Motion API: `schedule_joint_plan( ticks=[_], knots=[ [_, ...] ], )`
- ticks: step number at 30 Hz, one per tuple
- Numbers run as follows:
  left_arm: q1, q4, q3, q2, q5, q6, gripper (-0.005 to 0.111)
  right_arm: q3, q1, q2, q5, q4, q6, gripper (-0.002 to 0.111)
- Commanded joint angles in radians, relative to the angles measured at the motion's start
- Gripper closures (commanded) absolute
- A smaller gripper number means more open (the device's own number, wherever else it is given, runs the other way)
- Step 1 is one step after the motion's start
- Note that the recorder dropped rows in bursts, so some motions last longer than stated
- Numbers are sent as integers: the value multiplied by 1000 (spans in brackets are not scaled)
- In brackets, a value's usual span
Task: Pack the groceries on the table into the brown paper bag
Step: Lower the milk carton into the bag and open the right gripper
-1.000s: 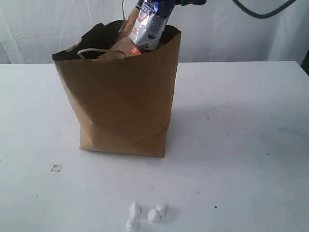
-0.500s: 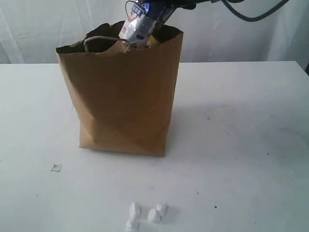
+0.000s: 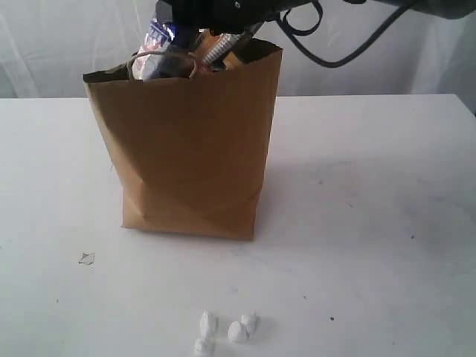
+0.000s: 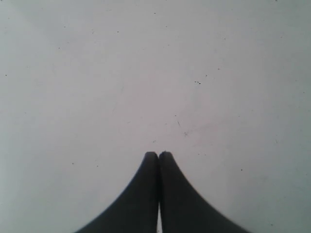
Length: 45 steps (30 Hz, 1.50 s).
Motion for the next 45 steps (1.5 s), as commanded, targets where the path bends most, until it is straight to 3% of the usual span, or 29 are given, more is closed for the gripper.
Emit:
schedule_joint_plan(
  ticks=[1, 9, 12, 17, 27, 32, 45],
  knots=[
    [-9, -2, 4, -4, 3, -3, 107, -5, 23, 22, -35, 17, -32, 108],
    [-9, -2, 4, -4, 3, -3, 107, -5, 42, 44, 57, 18, -86, 106],
    [-9, -2, 4, -4, 3, -3, 107, -5, 42, 44, 57, 18, -90, 96],
    [-9, -2, 4, -4, 3, -3, 107, -5, 42, 44, 65, 18, -113, 71],
    [-9, -2, 4, -4, 3, -3, 107, -5, 42, 35, 151, 7, -104, 52],
    [-9, -2, 4, -4, 3, -3, 107, -5, 42, 35, 162, -32, -104, 36],
    [-9, -2, 4, -4, 3, -3, 107, -5, 42, -6, 38, -72, -104, 35]
  ],
)
